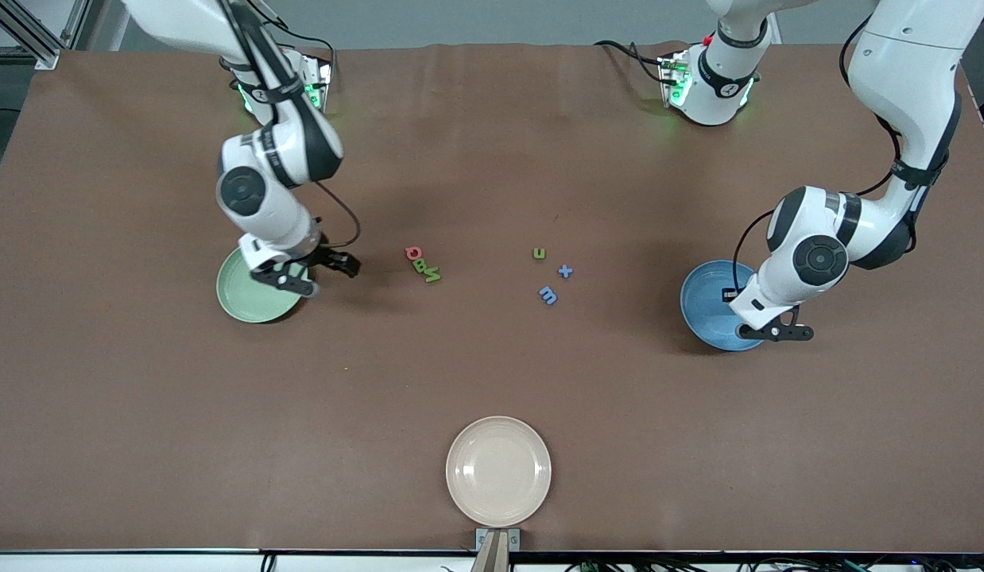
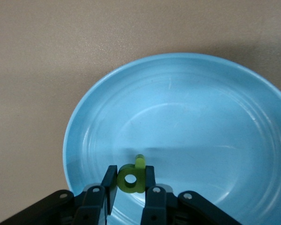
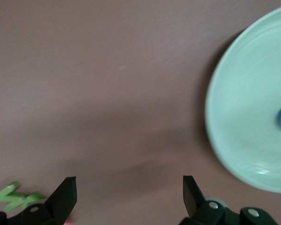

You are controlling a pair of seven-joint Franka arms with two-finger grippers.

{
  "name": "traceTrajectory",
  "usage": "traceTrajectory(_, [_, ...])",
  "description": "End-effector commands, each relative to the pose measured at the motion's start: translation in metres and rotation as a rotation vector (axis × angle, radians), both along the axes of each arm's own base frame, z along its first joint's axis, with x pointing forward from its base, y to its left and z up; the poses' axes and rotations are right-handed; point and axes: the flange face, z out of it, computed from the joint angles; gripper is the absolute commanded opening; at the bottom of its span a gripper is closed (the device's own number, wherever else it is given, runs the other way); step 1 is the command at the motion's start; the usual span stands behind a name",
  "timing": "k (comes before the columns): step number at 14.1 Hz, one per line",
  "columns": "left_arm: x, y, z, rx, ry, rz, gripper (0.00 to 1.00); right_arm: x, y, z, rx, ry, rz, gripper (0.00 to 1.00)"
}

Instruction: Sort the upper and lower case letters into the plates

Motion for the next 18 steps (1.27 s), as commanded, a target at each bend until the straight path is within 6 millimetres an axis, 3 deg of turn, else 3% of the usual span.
traceTrajectory(1, [-0.001,0.000,-0.004,-0.001,-0.007,-0.020,0.08,-0.007,0.040,-0.011,-0.004,-0.008,-0.059,1.00])
traceTrajectory(3, [-0.002,0.000,-0.005,-0.001,-0.006,-0.021,0.13,-0.026,0.075,-0.018,-0.012,-0.015,0.062,1.00])
traceTrajectory(4, [-0.001,-0.001,-0.003,-0.002,-0.008,-0.030,0.27,-0.034,0.089,-0.022,-0.009,-0.024,0.148,1.00])
traceTrajectory(7, [0.009,-0.002,0.017,0.002,-0.047,-0.038,1.00,-0.058,0.123,-0.040,-0.006,-0.050,0.300,1.00])
traceTrajectory(8, [0.012,-0.009,0.025,0.002,-0.067,-0.036,1.00,-0.067,0.136,-0.044,-0.002,-0.064,0.380,1.00])
traceTrajectory(10, [0.021,-0.033,0.039,-0.013,-0.101,-0.025,1.00,-0.070,0.138,-0.059,-0.007,-0.071,0.441,1.00])
traceTrajectory(13, [0.025,-0.076,0.049,-0.031,-0.146,0.069,1.00,-0.073,0.143,-0.063,-0.010,-0.072,0.519,0.97])
traceTrajectory(18, [0.011,-0.196,0.050,-0.069,-0.203,0.296,1.00,-0.066,0.135,-0.071,-0.017,-0.064,0.586,0.95])
